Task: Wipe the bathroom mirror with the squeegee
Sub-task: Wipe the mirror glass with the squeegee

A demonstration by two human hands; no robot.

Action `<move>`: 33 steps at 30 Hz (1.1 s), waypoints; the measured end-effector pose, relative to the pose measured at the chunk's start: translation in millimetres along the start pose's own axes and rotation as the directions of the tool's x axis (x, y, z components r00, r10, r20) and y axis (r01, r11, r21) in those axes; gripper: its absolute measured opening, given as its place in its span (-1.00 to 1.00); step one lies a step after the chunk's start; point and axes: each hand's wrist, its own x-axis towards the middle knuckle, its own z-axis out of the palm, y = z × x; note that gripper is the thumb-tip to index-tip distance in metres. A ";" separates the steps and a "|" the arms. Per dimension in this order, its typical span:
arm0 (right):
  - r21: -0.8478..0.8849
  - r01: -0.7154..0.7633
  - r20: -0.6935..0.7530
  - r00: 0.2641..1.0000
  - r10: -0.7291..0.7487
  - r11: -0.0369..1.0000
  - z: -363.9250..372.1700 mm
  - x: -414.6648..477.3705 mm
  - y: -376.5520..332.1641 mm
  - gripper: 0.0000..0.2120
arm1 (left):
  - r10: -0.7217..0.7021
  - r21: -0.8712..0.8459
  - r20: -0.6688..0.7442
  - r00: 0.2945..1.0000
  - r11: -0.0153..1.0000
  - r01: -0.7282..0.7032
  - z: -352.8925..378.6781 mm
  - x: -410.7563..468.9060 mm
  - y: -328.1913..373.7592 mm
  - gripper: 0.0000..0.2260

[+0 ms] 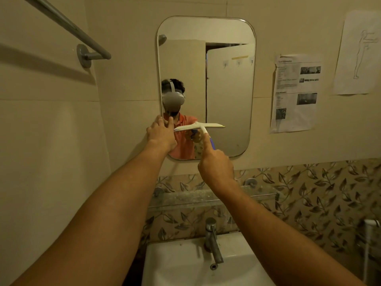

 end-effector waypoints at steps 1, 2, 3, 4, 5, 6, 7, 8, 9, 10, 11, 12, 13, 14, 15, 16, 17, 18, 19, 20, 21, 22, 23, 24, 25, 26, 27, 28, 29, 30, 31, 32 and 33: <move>-0.001 -0.001 0.006 1.000 0.001 1.000 2.7 -2.5 1.2 -0.20 | -0.003 0.001 0.000 1.000 1.000 0.003 1.9 -0.9 0.2 -0.23; -0.004 -0.001 0.011 1.000 0.001 1.000 6.1 -5.1 2.7 -0.19 | -0.005 0.002 -0.002 1.000 1.000 0.005 3.9 -1.7 0.2 -0.23; -0.006 0.000 0.011 1.000 0.000 1.000 8.9 -8.0 4.6 -0.18 | -0.006 0.001 -0.003 1.000 1.000 0.006 5.8 -2.0 0.0 -0.23; -0.003 0.000 0.011 1.000 0.000 1.000 11.6 -10.4 6.3 -0.18 | -0.008 -0.002 -0.002 1.000 1.000 0.008 7.6 -2.2 -0.2 -0.22; 0.001 -0.001 0.010 1.000 0.001 1.000 14.1 -12.8 8.2 -0.18 | -0.011 -0.006 -0.001 1.000 1.000 0.011 9.1 -2.3 -0.8 -0.22; 0.006 -0.002 0.011 1.000 0.002 1.000 16.6 -14.8 9.8 -0.19 | -0.015 -0.009 0.000 1.000 1.000 0.015 9.8 -2.5 -1.5 -0.21; 0.010 -0.003 0.012 1.000 0.003 1.000 19.3 -16.5 11.5 -0.19 | -0.018 -0.010 -0.001 1.000 1.000 0.018 10.2 -2.5 -2.2 -0.20; 0.013 -0.004 0.012 1.000 0.004 1.000 21.9 -18.0 13.0 -0.19 | -0.019 -0.011 -0.003 1.000 1.000 0.019 10.4 -2.4 -3.0 -0.20; 0.015 -0.004 0.011 1.000 0.003 1.000 24.7 -19.0 14.5 -0.19 | -0.018 -0.011 -0.004 1.000 1.000 0.018 10.2 -2.4 -3.7 -0.19; 0.017 -0.005 0.008 1.000 0.005 1.000 27.2 -20.2 16.0 -0.18 | -0.016 -0.011 -0.003 1.000 1.000 0.016 9.9 -2.7 -4.1 -0.18; 0.020 -0.004 0.003 1.000 0.004 1.000 29.5 -21.4 17.4 -0.18 | -0.013 -0.011 -0.002 1.000 1.000 0.013 9.6 -3.1 -4.2 -0.18; 0.021 0.000 -0.003 1.000 0.000 1.000 31.6 -22.9 18.8 -0.19 | -0.010 -0.012 0.000 1.000 1.000 0.010 9.1 -3.6 -4.3 -0.18; 0.021 0.005 -0.010 1.000 -0.005 1.000 33.3 -24.8 20.1 -0.19 | -0.007 -0.012 0.003 1.000 1.000 0.007 9.1 -4.0 -4.3 -0.19; 0.022 0.008 -0.014 1.000 -0.008 1.000 34.8 -26.8 21.2 -0.19 | -0.004 -0.011 0.005 1.000 1.000 0.004 9.0 -4.4 -4.2 -0.19; 0.023 0.008 -0.013 1.000 -0.008 1.000 36.2 -28.6 22.4 -0.19 | -0.004 -0.010 0.005 1.000 1.000 0.004 9.0 -4.6 -4.4 -0.19; 0.022 0.005 -0.009 1.000 -0.005 1.000 37.9 -30.3 23.6 -0.20 | -0.005 -0.009 0.005 1.000 1.000 0.005 9.1 -4.7 -4.7 -0.18; 0.017 -0.001 -0.002 1.000 0.001 1.000 40.3 -32.0 25.0 -0.19 | -0.008 -0.009 0.005 1.000 1.000 0.008 9.3 -4.5 -5.1 -0.18; 0.012 -0.008 0.006 1.000 0.008 1.000 42.5 -33.9 26.3 -0.19 | -0.010 -0.007 0.006 1.000 1.000 0.010 9.4 -4.1 -5.4 -0.19; 0.012 -0.014 0.016 1.000 0.014 1.000 45.3 -35.5 28.2 -0.19 | -0.013 -0.004 0.006 1.000 1.000 0.013 9.7 -3.8 -5.4 -0.20; 0.019 -0.021 0.028 0.999 0.020 1.000 47.3 -37.6 30.6 -0.19 | -0.015 -0.002 0.004 1.000 1.000 0.015 10.0 -3.7 -4.8 -0.21; 0.031 -0.030 0.041 0.999 0.029 0.999 49.3 -39.6 33.4 -0.20 | -0.016 -0.001 0.002 1.000 1.000 0.016 10.4 -3.5 -4.0 -0.22; 0.043 -0.041 0.054 0.998 0.039 0.998 50.2 -42.2 36.0 -0.22 | -0.017 -0.002 0.002 1.000 1.000 0.017 10.8 -3.6 -3.0 -0.22; 0.049 -0.050 0.067 0.997 0.046 0.998 51.2 -44.6 38.4 -0.23 | -0.017 -0.003 0.005 1.000 1.000 0.017 11.4 -3.6 -2.5 -0.23; 0.049 -0.056 0.082 0.995 0.052 0.997 51.3 -46.7 39.7 -0.25 | -0.019 -0.001 0.009 1.000 1.000 0.019 11.5 -3.9 -2.5 -0.23; 0.049 -0.061 0.095 0.994 0.056 0.997 51.3 -48.7 40.8 -0.26 | -0.022 0.000 0.014 1.000 1.000 0.022 11.6 -4.2 -3.0 -0.22; 0.048 -0.067 0.110 0.992 0.062 0.997 51.2 -50.5 41.9 -0.27 | -0.024 0.002 0.020 1.000 1.000 0.024 11.2 -4.6 -3.5 -0.22; 0.045 -0.076 0.125 0.990 0.070 0.996 50.9 -51.7 43.4 -0.27 | -0.022 0.003 0.027 0.999 1.000 0.022 10.8 -5.1 -4.0 -0.22; 0.036 -0.089 0.145 0.986 0.083 0.995 48.9 -52.9 44.6 -0.27 | -0.017 0.000 0.033 0.999 1.000 0.017 10.5 -5.7 -4.1 -0.23; 0.023 -0.102 0.163 0.982 0.097 0.995 47.3 -53.0 46.8 -0.27 | -0.010 -0.006 0.036 0.999 1.000 0.010 10.2 -6.6 -4.2 -0.24; 0.014 -0.109 0.178 0.978 0.105 0.994 44.6 -53.3 49.0 -0.28 | -0.005 -0.014 0.040 0.999 1.000 0.005 10.1 -7.5 -4.3 -0.25; 0.016 -0.108 0.184 0.978 0.103 0.994 41.9 -54.6 51.0 -0.28 | -0.001 -0.019 0.040 0.999 1.000 0.002 9.9 -8.4 -4.8 -0.26; 0.032 -0.105 0.177 0.979 0.098 0.994 37.3 -57.2 51.6 -0.29 | 0.001 -0.021 0.031 1.000 1.000 0.000 8.8 -8.8 -5.8 -0.27; 0.050 -0.097 0.165 0.982 0.088 0.994 33.2 -59.1 51.0 -0.30 | 0.004 -0.017 0.010 1.000 1.000 -0.004 7.0 -8.4 -7.0 -0.27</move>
